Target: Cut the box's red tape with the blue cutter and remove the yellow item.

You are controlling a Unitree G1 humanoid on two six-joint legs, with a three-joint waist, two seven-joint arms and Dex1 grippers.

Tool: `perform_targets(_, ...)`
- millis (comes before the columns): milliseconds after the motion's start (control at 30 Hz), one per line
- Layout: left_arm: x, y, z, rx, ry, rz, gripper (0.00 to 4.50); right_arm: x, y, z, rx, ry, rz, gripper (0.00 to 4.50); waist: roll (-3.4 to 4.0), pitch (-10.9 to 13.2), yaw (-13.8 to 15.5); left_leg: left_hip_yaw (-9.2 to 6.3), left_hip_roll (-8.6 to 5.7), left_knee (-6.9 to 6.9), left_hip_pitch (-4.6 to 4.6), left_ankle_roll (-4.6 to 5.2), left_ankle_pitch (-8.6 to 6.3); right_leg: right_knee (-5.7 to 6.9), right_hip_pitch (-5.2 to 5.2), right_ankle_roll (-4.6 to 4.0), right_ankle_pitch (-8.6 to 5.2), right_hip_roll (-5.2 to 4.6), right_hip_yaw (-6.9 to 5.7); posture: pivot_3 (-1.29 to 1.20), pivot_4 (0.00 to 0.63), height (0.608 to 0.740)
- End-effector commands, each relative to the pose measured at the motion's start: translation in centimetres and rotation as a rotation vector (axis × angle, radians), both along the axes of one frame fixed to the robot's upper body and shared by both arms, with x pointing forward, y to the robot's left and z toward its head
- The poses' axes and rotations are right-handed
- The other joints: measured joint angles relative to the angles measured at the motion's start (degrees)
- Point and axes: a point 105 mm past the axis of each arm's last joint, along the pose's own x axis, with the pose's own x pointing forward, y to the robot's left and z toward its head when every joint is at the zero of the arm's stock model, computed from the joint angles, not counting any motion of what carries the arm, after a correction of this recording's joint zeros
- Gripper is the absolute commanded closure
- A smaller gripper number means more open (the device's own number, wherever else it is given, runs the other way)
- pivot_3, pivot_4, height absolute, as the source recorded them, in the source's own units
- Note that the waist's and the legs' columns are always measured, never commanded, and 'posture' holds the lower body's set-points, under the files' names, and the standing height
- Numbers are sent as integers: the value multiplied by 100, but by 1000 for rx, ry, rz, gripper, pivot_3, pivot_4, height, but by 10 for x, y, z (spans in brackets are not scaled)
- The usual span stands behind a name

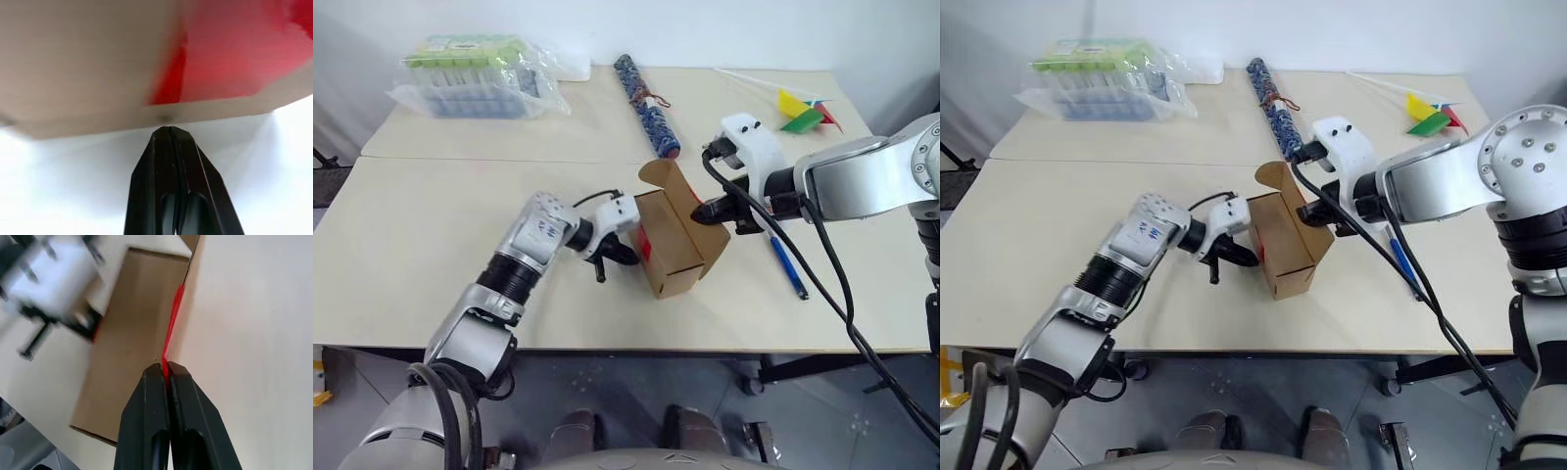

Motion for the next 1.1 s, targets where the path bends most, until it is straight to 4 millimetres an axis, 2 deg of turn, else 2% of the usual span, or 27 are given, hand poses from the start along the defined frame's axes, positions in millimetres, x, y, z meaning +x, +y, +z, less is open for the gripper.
perform_targets(33,-5,3,44,-112,-25,-32,4500,-5,-3,-17,-27,55,8,4447,0,0,-6,1,0,0,0,0,0,0,0,0,0,0,-3,0,150,740)
perform_targets(200,-20,11,83,-258,32,-60,4500,-4,-5,-20,-25,58,-7,4447,0,0,-11,1,1,0,1,-2,-1,1,3,0,0,0,-9,0,150,740)
perform_targets(267,-31,11,105,-347,60,-93,4500,-4,-5,-21,-22,56,-11,4447,0,0,2,-1,1,2,2,-2,-1,1,5,0,0,0,-9,0,150,740)
perform_targets(367,-40,0,118,-419,71,-123,4500,-4,-6,-21,-25,54,-10,4447,0,0,18,-6,1,4,1,-2,-1,-1,7,0,0,0,-8,0,150,740)
perform_targets(533,-32,-23,77,-322,61,-99,4500,-4,-5,-21,-25,52,-10,4447,0,0,19,-6,-2,2,17,-3,-1,-3,25,1,1,0,-7,0,150,740)
perform_targets(733,-19,-27,43,-213,44,-82,4500,-5,-7,-20,-18,43,-17,4447,0,0,9,6,-5,-2,18,-6,-3,-2,17,1,1,5,-6,0,150,740)
perform_targets(900,-6,-23,34,-157,11,-67,4500,-7,-7,-18,-2,38,-4,4447,-1,-1,32,7,-1,3,21,-7,-4,-3,26,1,1,5,-7,0,150,740)
perform_targets(1100,0,-8,25,-72,-13,-77,4500,-8,-8,-19,31,44,-8,4447,-1,-1,24,7,-1,2,23,-6,-5,-4,27,1,1,5,-6,0,150,740)
